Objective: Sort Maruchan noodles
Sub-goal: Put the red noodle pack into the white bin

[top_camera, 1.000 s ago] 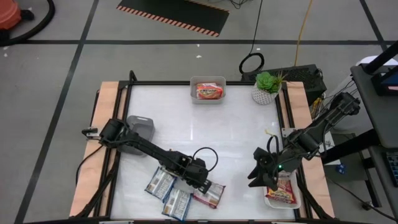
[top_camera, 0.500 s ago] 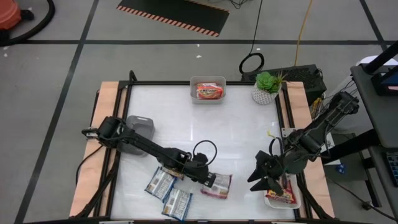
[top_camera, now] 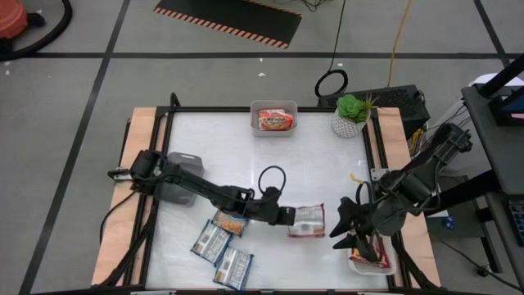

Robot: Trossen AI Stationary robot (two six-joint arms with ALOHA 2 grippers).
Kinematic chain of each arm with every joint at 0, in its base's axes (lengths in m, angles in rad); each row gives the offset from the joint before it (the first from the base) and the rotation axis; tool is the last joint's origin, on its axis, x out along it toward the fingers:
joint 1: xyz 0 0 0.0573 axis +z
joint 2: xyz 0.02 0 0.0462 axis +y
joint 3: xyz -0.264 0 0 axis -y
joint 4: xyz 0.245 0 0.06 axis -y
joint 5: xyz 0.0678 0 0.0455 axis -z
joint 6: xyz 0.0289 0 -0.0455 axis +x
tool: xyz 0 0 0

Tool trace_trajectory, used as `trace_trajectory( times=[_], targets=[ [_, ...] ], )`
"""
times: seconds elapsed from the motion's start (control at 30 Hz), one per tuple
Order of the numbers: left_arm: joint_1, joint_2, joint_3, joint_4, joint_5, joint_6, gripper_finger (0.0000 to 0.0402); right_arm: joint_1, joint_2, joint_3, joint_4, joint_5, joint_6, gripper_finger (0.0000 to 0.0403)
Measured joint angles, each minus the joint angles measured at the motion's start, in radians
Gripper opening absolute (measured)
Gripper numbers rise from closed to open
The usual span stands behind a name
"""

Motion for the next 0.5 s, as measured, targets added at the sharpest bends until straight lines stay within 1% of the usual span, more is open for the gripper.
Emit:
trace_trajectory(
  times=[0.1, 0.2, 0.3, 0.37, 0.5],
  targets=[
    [0.013, 0.0, 0.0, 0.091, -0.034, 0.058, 0.0003, 0.0, 0.036, 0.062, -0.08, 0.0, -0.012, 0.0158],
    [0.02, 0.0, 0.001, 0.194, -0.059, 0.145, 0.0003, 0.0, 0.056, 0.108, -0.118, 0.001, 0.001, 0.0158],
    [0.024, 0.0, 0.001, 0.235, -0.079, 0.227, 0.0003, -0.002, 0.056, 0.14, -0.166, 0.025, 0.049, 0.0158],
    [0.023, 0.0, 0.001, 0.247, -0.094, 0.285, 0.0003, -0.01, 0.054, 0.158, -0.256, 0.057, 0.121, 0.0158],
    [0.008, 0.0, 0.001, 0.324, -0.122, 0.4, 0.0003, -0.041, 0.049, 0.201, -0.365, 0.035, 0.155, 0.0157]
  ],
)
